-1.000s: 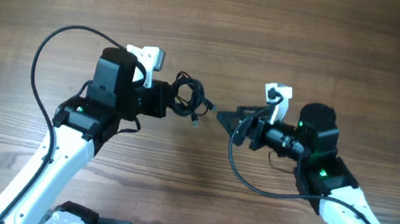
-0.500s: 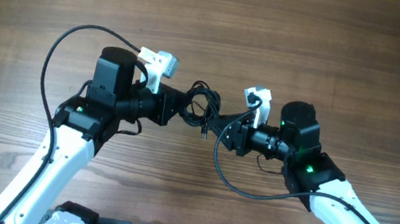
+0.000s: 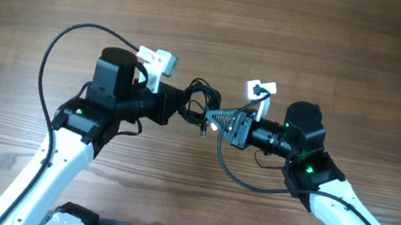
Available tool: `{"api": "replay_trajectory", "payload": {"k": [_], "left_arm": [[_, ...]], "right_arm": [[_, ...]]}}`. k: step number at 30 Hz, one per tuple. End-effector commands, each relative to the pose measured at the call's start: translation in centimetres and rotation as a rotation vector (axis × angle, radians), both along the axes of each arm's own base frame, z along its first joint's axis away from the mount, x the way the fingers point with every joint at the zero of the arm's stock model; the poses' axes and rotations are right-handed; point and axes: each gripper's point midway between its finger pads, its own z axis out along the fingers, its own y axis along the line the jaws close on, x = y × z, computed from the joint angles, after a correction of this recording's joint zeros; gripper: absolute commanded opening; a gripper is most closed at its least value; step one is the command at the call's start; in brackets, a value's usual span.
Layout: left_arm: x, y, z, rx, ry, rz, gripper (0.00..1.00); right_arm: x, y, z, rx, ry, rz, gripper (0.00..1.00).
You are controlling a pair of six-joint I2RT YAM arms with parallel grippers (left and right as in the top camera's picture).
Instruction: Untangle cables
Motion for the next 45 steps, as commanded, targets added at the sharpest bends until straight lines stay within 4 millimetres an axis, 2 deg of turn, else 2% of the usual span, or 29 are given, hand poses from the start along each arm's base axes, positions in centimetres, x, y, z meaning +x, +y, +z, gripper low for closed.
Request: {"api": "replay_trajectory", "payload": {"k": [1,6,9,11,16,21,23,25,29,32,36,39,41,43,44,45], "left_arm": [[-1.5,-2.3,0.4,0.001,-0.023,-0.088,0.04],[-2.8,-4.5,0.8,-0.020,-0.026,-0.148,0.04],[-2.4,-4.9,1.8,-0.070,-0.027,-0.132,0.04],[-3.1,-5.8,2.7,-0.124,-0.032,-0.194,0.04],[-5.1,-6.6,3.1,-0.186,0.015,-0.291,0.04],[-5.7,-7.0,3.5,-0.214,0.026,-0.329,0.04],[-5.7,-7.0,3.5,-0.215,0.027,-0.330,0.04],[-6.1,-7.2,4.0,-0.237,0.024,-0.357,0.04],[-5.3,-6.5,4.0,-0.237,0.019,-0.325,0.04],[-3.5,-4.6,3.9,-0.237,0.019,-0.247,0.04],[-1.0,-0.8,3.5,-0.243,0.046,-0.098,0.04],[-0.4,0.5,3.2,-0.241,0.060,-0.053,0.04],[-0.2,0.7,3.2,-0.241,0.060,-0.042,0.04],[-0.2,0.7,3.2,-0.244,0.065,-0.039,0.04],[-0.2,0.7,3.2,-0.244,0.065,-0.040,0.04],[-0.3,0.7,3.2,-0.245,0.065,-0.040,0.04]], "right_arm": [[0.8,0.1,0.9,0.016,-0.015,-0.036,0.05],[2.5,-1.1,-0.5,-0.028,0.048,-0.173,0.05],[2.9,-1.5,-1.6,-0.052,0.090,-0.213,0.05],[3.1,-1.6,-1.9,-0.058,0.096,-0.221,0.05],[3.7,-1.7,-1.5,-0.039,0.096,-0.256,0.05],[4.3,-1.7,-1.1,-0.009,0.110,-0.285,0.07],[4.4,-1.7,-0.9,-0.003,0.100,-0.286,0.15],[4.4,-1.8,-1.1,-0.010,0.101,-0.291,0.16],[4.2,-1.7,-1.1,-0.009,0.107,-0.279,0.48],[3.9,-1.5,-1.0,-0.006,0.109,-0.261,0.65],[3.9,-1.5,-1.0,-0.004,0.111,-0.258,0.85],[4.0,-1.6,-1.1,-0.004,0.112,-0.261,0.99],[4.0,-1.7,-1.1,-0.007,0.114,-0.261,1.00],[4.3,-2.2,-2.1,-0.040,0.138,-0.302,1.00],[4.4,-2.6,-2.8,-0.068,0.148,-0.322,0.96],[4.4,-2.8,-3.3,-0.098,0.132,-0.325,0.86]]}}
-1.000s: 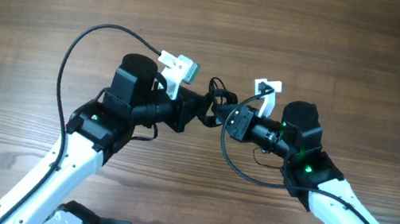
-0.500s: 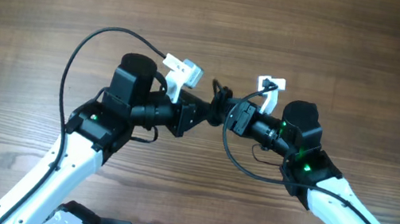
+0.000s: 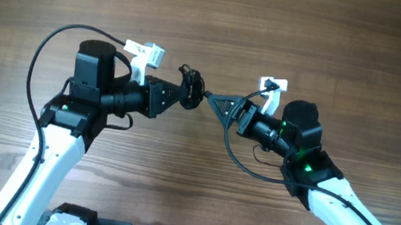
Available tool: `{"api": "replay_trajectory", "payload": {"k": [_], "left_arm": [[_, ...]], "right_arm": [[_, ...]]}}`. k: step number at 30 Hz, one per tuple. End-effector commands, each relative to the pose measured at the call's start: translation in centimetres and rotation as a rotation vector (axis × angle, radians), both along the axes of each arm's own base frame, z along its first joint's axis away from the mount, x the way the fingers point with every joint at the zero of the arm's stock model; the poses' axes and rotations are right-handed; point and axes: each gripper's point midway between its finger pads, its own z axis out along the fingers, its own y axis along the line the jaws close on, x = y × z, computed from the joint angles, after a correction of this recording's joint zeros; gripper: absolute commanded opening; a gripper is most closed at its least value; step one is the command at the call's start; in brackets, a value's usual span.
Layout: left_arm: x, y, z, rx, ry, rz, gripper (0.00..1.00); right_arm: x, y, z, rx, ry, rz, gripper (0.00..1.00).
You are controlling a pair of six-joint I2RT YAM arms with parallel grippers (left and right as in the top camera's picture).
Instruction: Untangle cables
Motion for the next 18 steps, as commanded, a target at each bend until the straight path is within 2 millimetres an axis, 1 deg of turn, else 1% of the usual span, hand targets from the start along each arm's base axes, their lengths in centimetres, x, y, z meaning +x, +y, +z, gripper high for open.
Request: {"api": "replay_trajectory", "payload": {"k": [1,3,4,6,7,8,11,14,18], "left_arm": [[-0.23,-0.19,0.80,-0.028,-0.007,-0.017,0.04],[-0.58,-0.46,1.05,-0.046,-0.005,-0.040,0.04],[-0.88,-0.68,1.26,-0.062,-0.002,-0.059,0.04],[-1.08,-0.82,1.40,-0.077,0.011,-0.066,0.04],[-1.07,-0.82,1.41,-0.081,0.020,-0.062,0.04],[-1.07,-0.83,1.41,-0.082,0.022,-0.061,0.04],[-1.08,-0.83,1.41,-0.103,0.069,-0.038,0.04],[-1.07,-0.83,1.42,-0.120,0.108,-0.019,0.04],[-1.07,-0.83,1.42,-0.149,0.174,0.014,0.04]], "right_arm": [[0.90,-0.87,-1.16,-0.096,-0.044,-0.035,0.80],[0.86,-0.88,-1.24,-0.160,-0.134,0.008,0.77],[0.88,-0.87,-1.20,-0.188,-0.179,0.027,0.71],[0.87,-0.78,-1.03,-0.191,-0.198,0.037,0.49],[0.83,-0.71,-0.96,-0.188,-0.200,0.040,0.44],[0.80,-0.69,-0.95,-0.187,-0.200,0.042,0.42],[0.63,-0.51,-0.92,-0.183,-0.200,0.053,0.43],[0.55,-0.45,-0.90,-0.180,-0.199,0.058,0.48],[0.40,-0.27,-0.73,-0.170,-0.203,0.070,0.48]]}}
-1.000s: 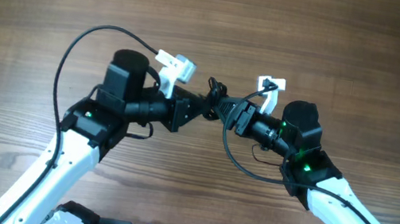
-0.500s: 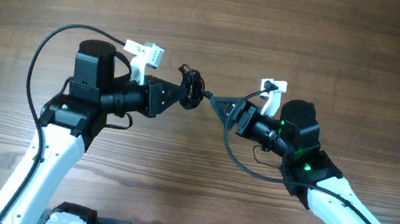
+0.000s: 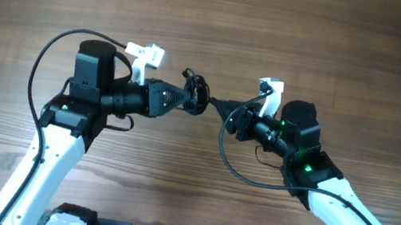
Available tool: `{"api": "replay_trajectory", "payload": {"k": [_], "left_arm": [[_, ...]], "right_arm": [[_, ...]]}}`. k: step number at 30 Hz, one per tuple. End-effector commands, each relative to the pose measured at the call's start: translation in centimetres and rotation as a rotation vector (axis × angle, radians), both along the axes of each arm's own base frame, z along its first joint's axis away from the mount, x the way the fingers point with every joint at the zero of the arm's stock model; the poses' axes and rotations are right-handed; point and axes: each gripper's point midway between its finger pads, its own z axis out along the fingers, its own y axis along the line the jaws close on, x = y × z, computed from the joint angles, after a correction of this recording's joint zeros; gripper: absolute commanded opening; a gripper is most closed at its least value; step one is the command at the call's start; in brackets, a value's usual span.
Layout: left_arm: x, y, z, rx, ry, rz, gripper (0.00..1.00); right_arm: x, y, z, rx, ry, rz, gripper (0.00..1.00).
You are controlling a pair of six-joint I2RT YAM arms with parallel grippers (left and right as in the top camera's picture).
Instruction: Untangle cables
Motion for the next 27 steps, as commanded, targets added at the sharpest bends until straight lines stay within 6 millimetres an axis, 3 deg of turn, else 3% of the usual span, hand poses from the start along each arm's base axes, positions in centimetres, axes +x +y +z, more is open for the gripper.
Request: {"api": "replay_trajectory", "payload": {"k": [1,6,13,17,21,27], "left_arm": [[-0.2,-0.1,0.8,-0.058,0.077,0.027,0.04],[-0.1,-0.1,0.8,-0.093,0.163,0.066,0.04],[0.2,-0.5,2.3,-0.153,0.155,0.058,0.04],[0.1,-0.5,2.1,-0.153,0.167,0.056,0.04],[0.1,-0.5,2.1,-0.152,0.167,0.056,0.04],[0.4,0.0,2.1,-0.142,0.137,0.062,0.04]], "right_arm": [[-0.1,0.7,0.6,0.015,-0.029,0.045,0.48],[-0.2,1.2,1.6,0.061,-0.039,0.064,0.43],[0.1,1.5,-0.5,0.055,0.031,0.062,0.41],[0.4,1.8,0.0,0.074,0.006,0.075,0.32],[0.6,1.9,0.7,0.089,-0.028,0.075,0.34],[0.5,1.5,1.1,0.132,0.004,0.098,0.47]]}}
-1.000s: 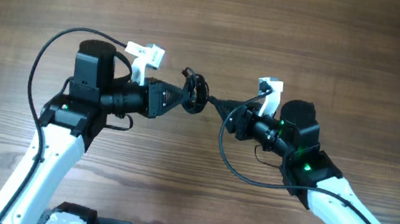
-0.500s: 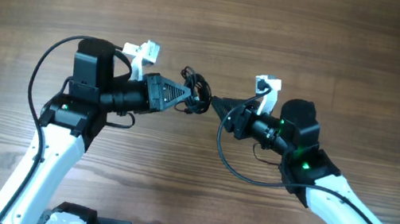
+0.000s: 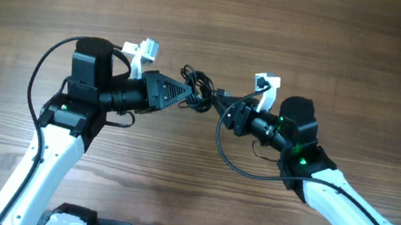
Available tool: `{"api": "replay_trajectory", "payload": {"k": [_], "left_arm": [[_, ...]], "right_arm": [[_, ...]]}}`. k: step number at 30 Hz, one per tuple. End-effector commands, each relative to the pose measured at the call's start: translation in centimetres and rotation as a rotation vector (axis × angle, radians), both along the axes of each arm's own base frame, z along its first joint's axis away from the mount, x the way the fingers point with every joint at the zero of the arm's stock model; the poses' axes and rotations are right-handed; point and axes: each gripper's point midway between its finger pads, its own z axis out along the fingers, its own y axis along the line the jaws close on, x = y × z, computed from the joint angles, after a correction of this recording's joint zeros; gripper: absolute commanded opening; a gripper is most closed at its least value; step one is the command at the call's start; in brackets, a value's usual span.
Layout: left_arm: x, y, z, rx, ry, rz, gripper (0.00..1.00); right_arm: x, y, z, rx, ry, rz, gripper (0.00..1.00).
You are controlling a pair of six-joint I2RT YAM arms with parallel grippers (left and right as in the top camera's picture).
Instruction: Untangle cables
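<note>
A black cable bundle [image 3: 200, 86] of small tangled loops hangs between my two grippers at the middle of the overhead view. My left gripper [image 3: 188, 95] points right, and its fingers come together on the bundle's left side. My right gripper [image 3: 221, 108] points left and up. It looks shut on a strand running out of the bundle's right side. The knot's own crossings are too small to make out.
A wooden table [image 3: 341, 38] lies under everything. Each arm's own black lead arcs beside it, the left arm's lead [image 3: 37, 83] on the left and the right arm's lead [image 3: 237, 163] below the right gripper. The arm bases sit at the near edge.
My left wrist has rolled and its fingers now show as a wider wedge. The bundle sits slightly further right and looks looser. My right gripper has edged up and to the left.
At first both grippers met low at the middle, with loose loops between them. Then the left arm was further left and both grippers higher, with the bundle drawn into a tight knot. After that the right wrist had rolled. Now the grippers stand closer again.
</note>
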Motion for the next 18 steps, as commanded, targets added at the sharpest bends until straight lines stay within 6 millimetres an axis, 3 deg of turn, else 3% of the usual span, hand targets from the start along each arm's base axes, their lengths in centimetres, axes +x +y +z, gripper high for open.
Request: {"api": "replay_trajectory", "payload": {"k": [1,6,11,18], "left_arm": [[0.2,0.6,0.7,-0.007,-0.034,0.000,0.04],[0.3,0.8,0.7,-0.008,-0.033,0.009,0.04],[0.3,0.7,0.7,-0.010,-0.027,0.007,0.04],[-0.5,-0.6,0.7,-0.020,-0.002,-0.028,0.04]], "right_arm": [[-0.6,0.3,1.2,0.074,0.026,0.073,0.51],[-0.6,-0.6,1.9,0.109,0.023,0.112,0.54],[-1.5,0.1,3.2,0.155,0.003,0.185,0.53],[-1.3,0.0,3.4,0.156,-0.012,0.178,0.33]]}}
